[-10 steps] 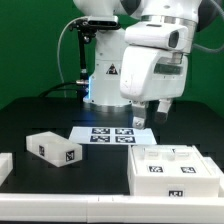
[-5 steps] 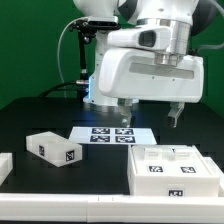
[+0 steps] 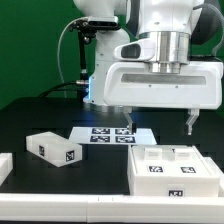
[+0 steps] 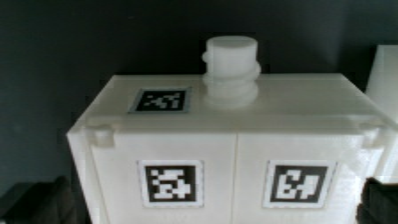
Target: Assemble cabinet
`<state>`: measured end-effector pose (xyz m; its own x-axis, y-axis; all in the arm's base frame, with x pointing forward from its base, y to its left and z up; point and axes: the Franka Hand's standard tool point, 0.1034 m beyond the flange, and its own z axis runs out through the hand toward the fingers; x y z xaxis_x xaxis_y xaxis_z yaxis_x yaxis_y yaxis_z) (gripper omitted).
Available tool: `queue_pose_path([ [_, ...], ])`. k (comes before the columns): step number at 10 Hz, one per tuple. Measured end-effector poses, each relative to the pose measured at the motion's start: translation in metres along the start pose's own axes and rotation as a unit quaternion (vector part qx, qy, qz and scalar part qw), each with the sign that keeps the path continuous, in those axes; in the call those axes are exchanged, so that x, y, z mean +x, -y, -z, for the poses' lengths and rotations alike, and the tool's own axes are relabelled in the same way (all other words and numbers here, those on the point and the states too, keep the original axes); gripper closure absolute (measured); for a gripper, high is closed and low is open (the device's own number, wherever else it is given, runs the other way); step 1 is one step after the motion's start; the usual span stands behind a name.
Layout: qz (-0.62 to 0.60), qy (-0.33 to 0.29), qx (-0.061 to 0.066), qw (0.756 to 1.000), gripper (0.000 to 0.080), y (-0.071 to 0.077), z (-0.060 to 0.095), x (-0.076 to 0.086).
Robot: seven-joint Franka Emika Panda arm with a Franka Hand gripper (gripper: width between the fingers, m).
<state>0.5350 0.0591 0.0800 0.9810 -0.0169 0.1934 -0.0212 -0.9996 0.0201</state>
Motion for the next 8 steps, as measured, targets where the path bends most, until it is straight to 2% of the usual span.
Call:
queue_pose_path([
  [2, 0.006, -0.017, 0.000, 1.000, 0.0002, -0.004, -0.003, -0.007],
  [4, 0.020, -0.026, -0.003, 0.999, 0.0002, -0.017, -0.013, -0.035],
  [8, 0.024, -0.022, -0.005, 0.999, 0.0002, -0.002, -0.044, -0.044],
])
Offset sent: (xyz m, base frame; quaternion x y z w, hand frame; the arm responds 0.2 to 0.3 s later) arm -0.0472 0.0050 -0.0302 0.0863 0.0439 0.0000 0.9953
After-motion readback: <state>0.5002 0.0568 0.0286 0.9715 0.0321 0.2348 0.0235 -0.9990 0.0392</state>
